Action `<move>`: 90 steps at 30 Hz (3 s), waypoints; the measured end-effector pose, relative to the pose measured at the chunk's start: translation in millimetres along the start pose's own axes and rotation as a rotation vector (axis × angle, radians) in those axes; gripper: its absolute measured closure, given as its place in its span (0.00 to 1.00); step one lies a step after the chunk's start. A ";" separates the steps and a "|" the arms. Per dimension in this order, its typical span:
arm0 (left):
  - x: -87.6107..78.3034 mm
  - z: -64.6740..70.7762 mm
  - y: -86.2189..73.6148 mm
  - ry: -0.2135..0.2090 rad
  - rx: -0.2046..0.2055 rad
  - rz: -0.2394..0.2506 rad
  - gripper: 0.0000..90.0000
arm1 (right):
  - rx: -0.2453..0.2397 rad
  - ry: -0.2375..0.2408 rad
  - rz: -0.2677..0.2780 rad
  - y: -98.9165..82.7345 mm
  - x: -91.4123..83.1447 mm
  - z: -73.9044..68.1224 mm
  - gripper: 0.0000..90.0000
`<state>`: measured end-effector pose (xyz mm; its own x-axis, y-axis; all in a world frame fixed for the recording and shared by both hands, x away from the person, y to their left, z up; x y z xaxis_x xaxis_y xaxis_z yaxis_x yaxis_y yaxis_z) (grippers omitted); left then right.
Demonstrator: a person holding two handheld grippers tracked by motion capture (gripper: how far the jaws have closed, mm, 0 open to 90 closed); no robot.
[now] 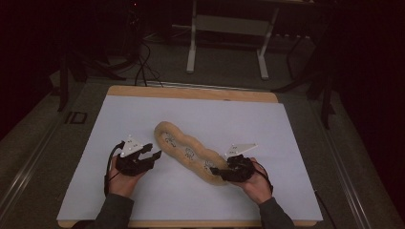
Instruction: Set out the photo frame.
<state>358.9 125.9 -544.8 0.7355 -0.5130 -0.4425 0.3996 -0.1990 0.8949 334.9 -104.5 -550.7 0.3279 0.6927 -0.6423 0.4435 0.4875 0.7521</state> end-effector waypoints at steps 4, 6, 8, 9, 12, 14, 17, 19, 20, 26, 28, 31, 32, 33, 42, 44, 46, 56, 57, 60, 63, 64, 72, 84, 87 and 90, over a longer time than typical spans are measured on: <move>5.6 -2.0 -1.2 0.026 0.020 -0.014 0.58 | -0.007 -0.039 -0.006 0.0 -0.1 3.1 0.78; 9.0 -2.8 -0.9 0.040 0.033 -0.015 0.58 | -0.005 -0.064 -0.007 -0.3 -0.2 5.2 0.76; 12.5 -5.2 -0.3 0.057 0.034 -0.012 0.58 | 0.005 -0.085 0.004 0.3 -1.3 7.4 0.73; 14.5 -7.1 0.1 0.066 0.034 -0.010 0.58 | 0.014 -0.097 0.009 0.0 -1.7 7.7 0.72; 20.6 -14.4 2.8 0.095 0.019 -0.010 0.59 | 0.035 -0.144 0.023 -1.6 -1.2 8.7 0.68; 24.7 -19.8 6.3 0.113 0.004 -0.004 0.59 | 0.049 -0.158 0.029 -2.0 -1.8 9.3 0.66; 29.5 -25.8 9.7 0.132 -0.004 0.001 0.59 | 0.067 -0.171 0.036 -2.5 -2.3 10.3 0.63; 33.4 -32.1 12.4 0.148 -0.010 0.008 0.58 | 0.091 -0.177 0.035 -4.8 -3.1 11.0 0.59; 37.5 -37.8 14.0 0.156 -0.013 0.012 0.58 | 0.095 -0.182 0.035 -5.6 -3.4 11.4 0.57; 51.7 -40.2 15.1 0.128 -0.002 -0.002 0.58 | 0.121 -0.177 0.034 -8.2 -3.2 11.3 0.55; 57.3 -40.1 15.1 0.121 -0.006 -0.008 0.58 | 0.128 -0.178 0.023 -11.8 -2.6 10.0 0.54; 61.4 -40.8 16.0 0.122 -0.008 -0.014 0.58 | 0.132 -0.181 0.020 -14.5 -2.3 9.7 0.54; 63.9 -41.3 16.9 0.116 -0.009 -0.016 0.58 | 0.134 -0.180 0.019 -15.3 -2.2 9.6 0.54; 66.1 -42.7 17.6 0.116 -0.020 -0.020 0.58 | 0.140 -0.178 0.020 -16.0 -2.3 9.3 0.54; 70.5 -49.7 17.0 0.121 -0.031 -0.044 0.70 | 0.158 -0.157 -0.013 -23.9 3.8 4.1 0.53; 70.8 -50.3 16.3 0.113 -0.034 -0.046 0.74 | 0.158 -0.155 -0.017 -25.3 3.7 3.4 0.53; 70.2 -50.3 15.9 0.114 -0.028 -0.050 0.78 | 0.161 -0.156 -0.020 -26.5 2.9 3.5 0.54; 68.3 -49.1 15.8 0.151 -0.024 -0.062 0.82 | 0.254 -0.120 -0.012 -30.9 -0.7 4.1 0.70; 68.3 -48.9 15.5 0.153 -0.031 -0.059 0.82 | 0.250 -0.120 -0.008 -29.7 -1.8 3.4 0.71; 66.7 -48.8 14.9 0.168 -0.035 -0.054 0.82 | 0.245 -0.137 -0.007 -28.9 -1.8 5.3 0.72; 64.5 -48.9 13.7 0.179 -0.047 -0.048 0.82 | 0.252 -0.163 0.001 -27.5 -2.6 10.9 0.72; 63.7 -48.8 13.3 0.181 -0.052 -0.046 0.82 | 0.253 -0.177 0.004 -26.8 -3.0 13.8 0.71; 55.3 -47.2 10.2 0.200 -0.076 -0.032 0.82 | 0.291 -0.264 0.035 -19.2 -4.9 40.8 0.71; 38.5 -45.5 3.8 0.255 -0.113 -0.014 0.82 | 0.299 -0.272 0.065 -3.7 -0.4 60.3 0.65; 36.0 -43.7 2.0 0.256 -0.128 -0.005 0.82 | 0.308 -0.270 0.077 -0.5 -0.9 64.0 0.64; 33.9 -41.6 0.1 0.252 -0.139 0.001 0.82 | 0.313 -0.268 0.091 1.7 -1.6 68.0 0.63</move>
<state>406.7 143.2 -562.2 0.8420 -0.2863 -0.4573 0.4567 -0.0733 0.8866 391.9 -140.9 -558.4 0.5641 0.5427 -0.6223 0.6212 0.2175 0.7528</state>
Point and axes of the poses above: each handheld gripper's, and its own axes: x roughly forward along the jaws, y roughly out of its top, z roughly to its right, the point moved 10 cm from there along x, roughly forward along the jaws, and after that the axes turned 3 degrees about z, right-handed, at the moved point
